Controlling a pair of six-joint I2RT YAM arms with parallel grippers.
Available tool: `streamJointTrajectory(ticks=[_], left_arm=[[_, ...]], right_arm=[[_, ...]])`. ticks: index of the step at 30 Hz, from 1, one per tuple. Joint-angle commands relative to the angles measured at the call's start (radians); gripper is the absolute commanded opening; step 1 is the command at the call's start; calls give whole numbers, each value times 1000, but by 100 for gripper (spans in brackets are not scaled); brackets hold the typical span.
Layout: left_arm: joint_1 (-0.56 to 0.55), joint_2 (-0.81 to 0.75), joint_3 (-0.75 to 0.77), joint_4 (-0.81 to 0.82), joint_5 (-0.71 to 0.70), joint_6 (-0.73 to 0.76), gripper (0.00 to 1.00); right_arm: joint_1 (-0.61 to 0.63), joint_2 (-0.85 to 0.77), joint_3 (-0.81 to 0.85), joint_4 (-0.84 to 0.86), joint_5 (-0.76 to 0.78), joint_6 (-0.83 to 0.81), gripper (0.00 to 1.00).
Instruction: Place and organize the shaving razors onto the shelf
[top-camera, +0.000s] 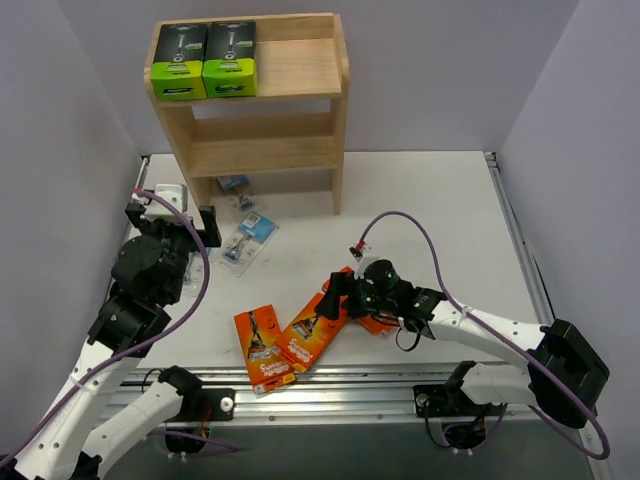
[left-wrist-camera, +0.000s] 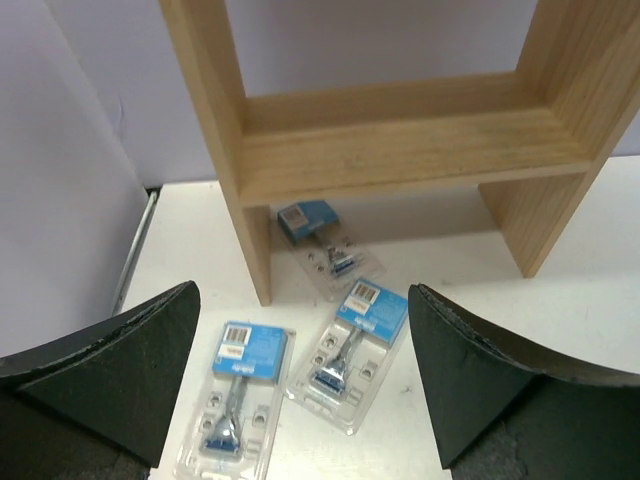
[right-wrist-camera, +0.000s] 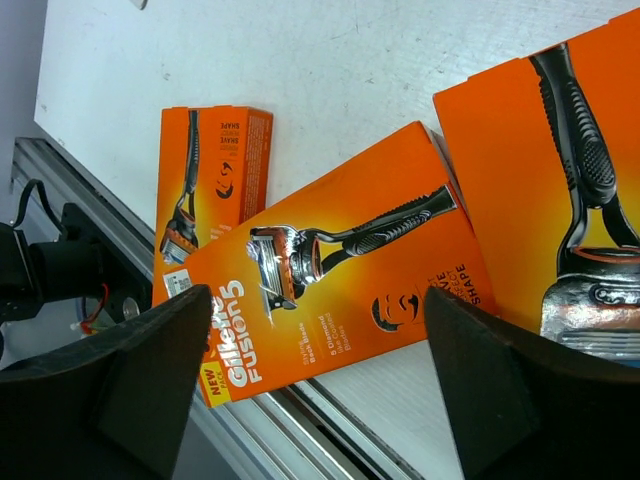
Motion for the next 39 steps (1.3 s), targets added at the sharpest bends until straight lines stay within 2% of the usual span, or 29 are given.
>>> streamJointTrajectory(ticks=[1,4,8,9,12,14,18,19,24,29,39], left_arm=[[6,-94,-86,15,-67,-79,94],[3,-171,-212,36,-90,-105,94],[-44,-196,-209,17,-136,-102,94],[-52,-200,-214,26,-144,-99,94],[-84,-219,-219,30,-187,-84,94],[-100,-232,-228,40,-222,-70,94],[-107,-252,-239,55,-244,-61,94],[-109,-252,-239,53,-244,-61,94],[-112,-254,-237,50,-247,-61,94],[-116,-252,-239,50,-250,-57,94],[-118,-245,-240,56,-250,-56,94]], right_arm=[[38,-29,47,-36,100,21,78],[90,-15,85,-68,110,-11,67],[185,14,195,-125,167,-76,50],[208,35,218,-139,195,-109,40],[311,96,315,-239,277,-154,27],[381,145,370,-311,304,-176,23],[510,216,441,-387,356,-190,20],[533,230,476,-426,409,-191,20],[639,322,533,-515,488,-202,23],[664,382,568,-556,541,-219,23],[670,472,614,-590,551,-269,24]])
